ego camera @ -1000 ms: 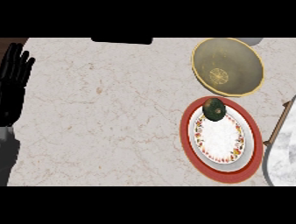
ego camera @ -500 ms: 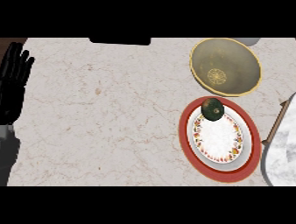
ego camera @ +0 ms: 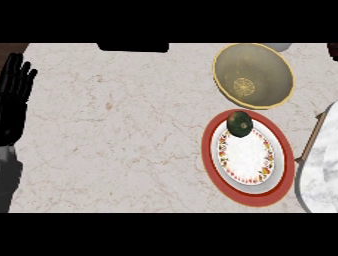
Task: Pick the cupcake from the plate and place it in the bowl
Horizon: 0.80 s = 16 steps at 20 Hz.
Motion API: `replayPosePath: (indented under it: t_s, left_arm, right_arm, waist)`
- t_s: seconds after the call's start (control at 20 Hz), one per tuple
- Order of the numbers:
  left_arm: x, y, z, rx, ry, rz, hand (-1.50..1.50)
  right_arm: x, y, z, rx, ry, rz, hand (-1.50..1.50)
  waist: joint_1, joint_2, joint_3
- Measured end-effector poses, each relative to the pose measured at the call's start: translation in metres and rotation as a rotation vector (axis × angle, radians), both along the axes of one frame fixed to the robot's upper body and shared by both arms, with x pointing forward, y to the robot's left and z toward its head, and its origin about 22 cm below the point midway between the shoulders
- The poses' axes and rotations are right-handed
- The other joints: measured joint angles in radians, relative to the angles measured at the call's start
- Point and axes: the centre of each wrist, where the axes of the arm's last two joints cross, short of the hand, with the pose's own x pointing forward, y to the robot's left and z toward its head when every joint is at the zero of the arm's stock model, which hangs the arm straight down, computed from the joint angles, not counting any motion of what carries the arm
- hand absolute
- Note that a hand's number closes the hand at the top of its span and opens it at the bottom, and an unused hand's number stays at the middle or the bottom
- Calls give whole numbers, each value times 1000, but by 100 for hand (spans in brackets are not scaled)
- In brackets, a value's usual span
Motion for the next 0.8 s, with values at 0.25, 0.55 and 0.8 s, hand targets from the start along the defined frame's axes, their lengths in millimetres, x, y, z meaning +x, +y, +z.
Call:
replayPosePath:
  t_s: [0.25, 0.55, 0.8]
  left_arm:
    - [-1, 4, -1, 2, 0, 4, 0]
    - [-2, 4, 0, -1, 0, 3, 0]
    - [-4, 0, 6, 2, -3, -6, 0]
  right_arm:
    - [17, 41, -37, -29, 53, 44, 150]
    - [23, 75, -87, -107, 53, -14, 150]
    - [22, 86, -126, -79, 136, -114, -150]
  waist:
    - [-11, -3, 0]
    - [-9, -2, 0]
    - [0, 2, 1]
